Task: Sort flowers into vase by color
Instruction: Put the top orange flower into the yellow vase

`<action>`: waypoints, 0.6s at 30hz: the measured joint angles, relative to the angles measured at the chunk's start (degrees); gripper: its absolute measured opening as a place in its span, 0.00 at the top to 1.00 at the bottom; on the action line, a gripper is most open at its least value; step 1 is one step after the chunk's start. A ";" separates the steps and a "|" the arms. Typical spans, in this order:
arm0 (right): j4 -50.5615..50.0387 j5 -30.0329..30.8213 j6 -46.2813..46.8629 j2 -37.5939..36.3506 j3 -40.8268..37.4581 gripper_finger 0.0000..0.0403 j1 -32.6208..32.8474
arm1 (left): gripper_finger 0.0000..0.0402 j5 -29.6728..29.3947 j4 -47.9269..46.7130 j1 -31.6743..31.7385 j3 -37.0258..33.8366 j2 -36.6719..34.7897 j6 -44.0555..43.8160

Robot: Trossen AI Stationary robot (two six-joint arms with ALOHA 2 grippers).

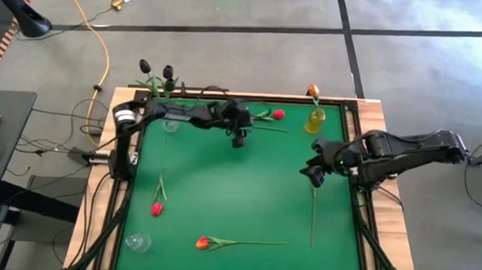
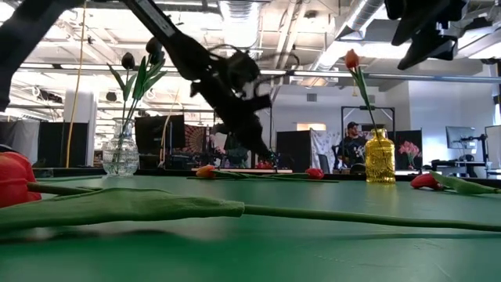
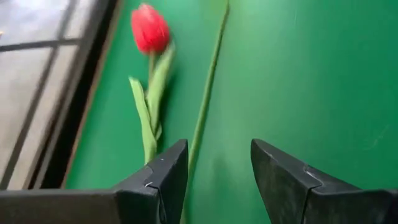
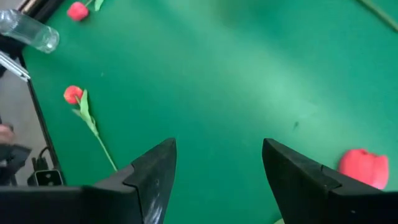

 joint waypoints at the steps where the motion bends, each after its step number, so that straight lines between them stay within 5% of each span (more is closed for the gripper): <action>1: 0.11 0.15 0.85 0.48 0.02 0.34 0.87 | 0.59 0.45 -2.54 0.64 1.49 1.13 1.65; 9: 1.62 0.22 2.98 5.96 0.00 0.34 5.36 | 0.59 -3.12 -16.00 3.76 10.82 7.17 9.06; 18: 6.38 0.13 2.94 11.76 0.00 0.34 7.90 | 0.59 -1.77 -22.18 5.62 11.75 7.61 11.63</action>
